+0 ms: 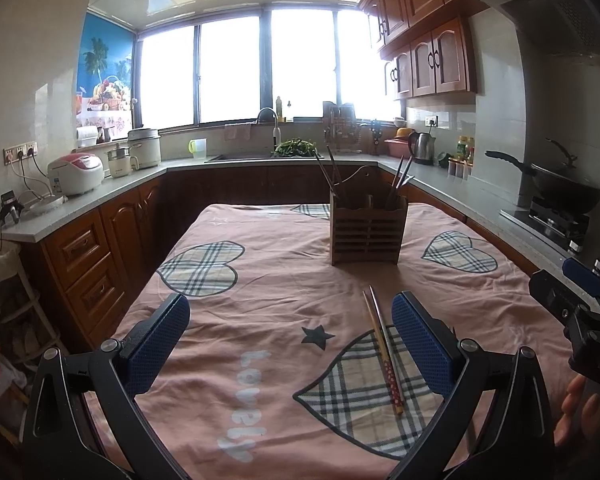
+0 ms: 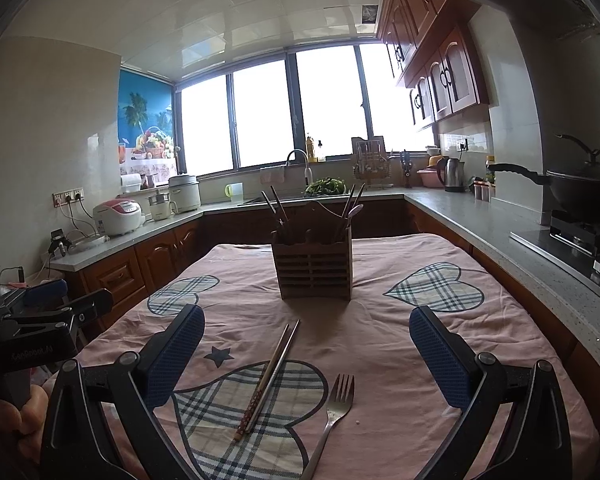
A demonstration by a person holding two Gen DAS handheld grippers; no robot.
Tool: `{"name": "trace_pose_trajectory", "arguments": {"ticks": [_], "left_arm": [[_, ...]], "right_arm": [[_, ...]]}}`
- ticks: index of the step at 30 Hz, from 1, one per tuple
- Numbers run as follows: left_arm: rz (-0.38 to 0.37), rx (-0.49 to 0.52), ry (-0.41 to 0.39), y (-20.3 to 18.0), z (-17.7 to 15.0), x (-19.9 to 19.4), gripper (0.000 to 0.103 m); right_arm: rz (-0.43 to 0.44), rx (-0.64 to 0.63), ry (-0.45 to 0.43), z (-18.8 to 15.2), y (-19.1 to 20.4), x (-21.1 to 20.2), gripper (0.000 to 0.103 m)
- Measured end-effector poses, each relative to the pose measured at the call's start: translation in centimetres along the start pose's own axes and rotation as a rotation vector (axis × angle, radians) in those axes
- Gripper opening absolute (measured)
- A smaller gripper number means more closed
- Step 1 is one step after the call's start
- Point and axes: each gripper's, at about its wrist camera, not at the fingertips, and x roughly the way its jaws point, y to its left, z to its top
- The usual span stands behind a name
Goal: Organize utensils
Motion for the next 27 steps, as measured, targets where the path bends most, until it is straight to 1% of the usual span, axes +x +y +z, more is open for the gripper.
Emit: {"name": "trace_pose_trajectory", "arguments": {"ticks": [27], "left_arm": [[-0.009,0.005,0.002,-0.21,0.04,-0.01,0.103]], "right_arm": [[0.004,-0.002,-0.001,-0.03,0.05,0.1,0.103]]}}
